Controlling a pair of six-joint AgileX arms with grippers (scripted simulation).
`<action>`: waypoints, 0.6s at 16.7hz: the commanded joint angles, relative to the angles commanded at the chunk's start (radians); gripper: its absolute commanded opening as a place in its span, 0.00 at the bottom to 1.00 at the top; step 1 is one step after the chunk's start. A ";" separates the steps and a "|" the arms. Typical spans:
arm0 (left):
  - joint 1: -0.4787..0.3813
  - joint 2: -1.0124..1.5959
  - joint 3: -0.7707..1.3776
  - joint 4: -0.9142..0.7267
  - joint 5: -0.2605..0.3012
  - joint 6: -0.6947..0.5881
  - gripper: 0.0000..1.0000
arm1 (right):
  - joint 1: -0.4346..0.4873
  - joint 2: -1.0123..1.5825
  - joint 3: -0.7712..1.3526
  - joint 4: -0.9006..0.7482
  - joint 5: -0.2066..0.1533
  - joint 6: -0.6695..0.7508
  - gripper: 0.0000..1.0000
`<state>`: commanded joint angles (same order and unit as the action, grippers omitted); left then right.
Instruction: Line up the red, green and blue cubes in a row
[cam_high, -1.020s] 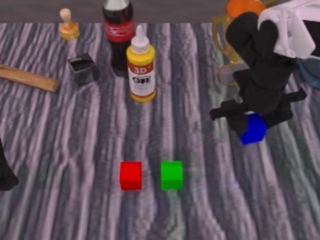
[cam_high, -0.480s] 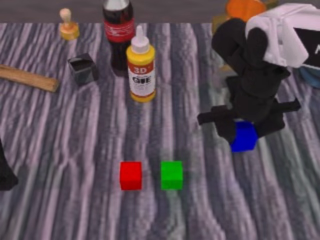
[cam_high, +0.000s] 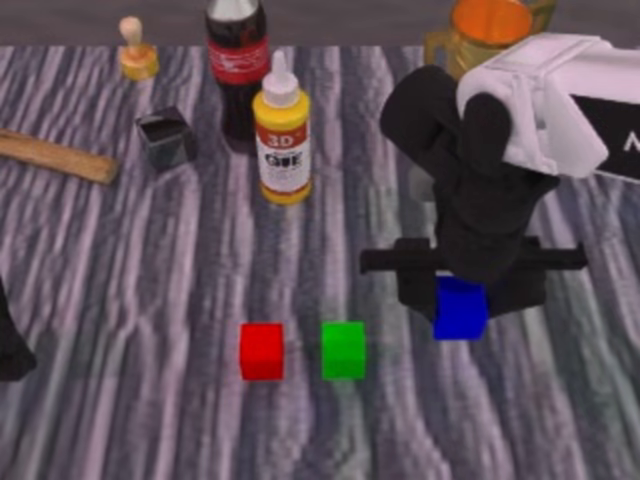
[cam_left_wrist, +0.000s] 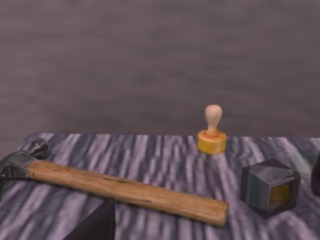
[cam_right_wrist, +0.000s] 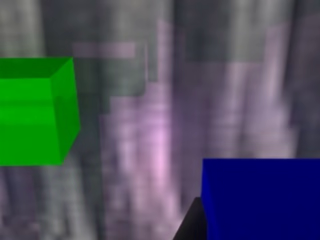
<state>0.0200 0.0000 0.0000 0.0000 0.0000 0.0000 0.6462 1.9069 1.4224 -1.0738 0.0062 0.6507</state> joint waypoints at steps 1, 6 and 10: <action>0.000 0.000 0.000 0.000 0.000 0.000 1.00 | 0.000 0.000 0.000 0.000 0.000 0.000 0.00; 0.000 0.000 0.000 0.000 0.000 0.000 1.00 | -0.004 0.018 -0.025 0.042 -0.001 0.000 0.00; 0.000 0.000 0.000 0.000 0.000 0.000 1.00 | 0.000 0.071 -0.118 0.198 0.000 0.003 0.00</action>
<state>0.0200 0.0000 0.0000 0.0000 0.0000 0.0000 0.6458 1.9781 1.3049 -0.8758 0.0064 0.6538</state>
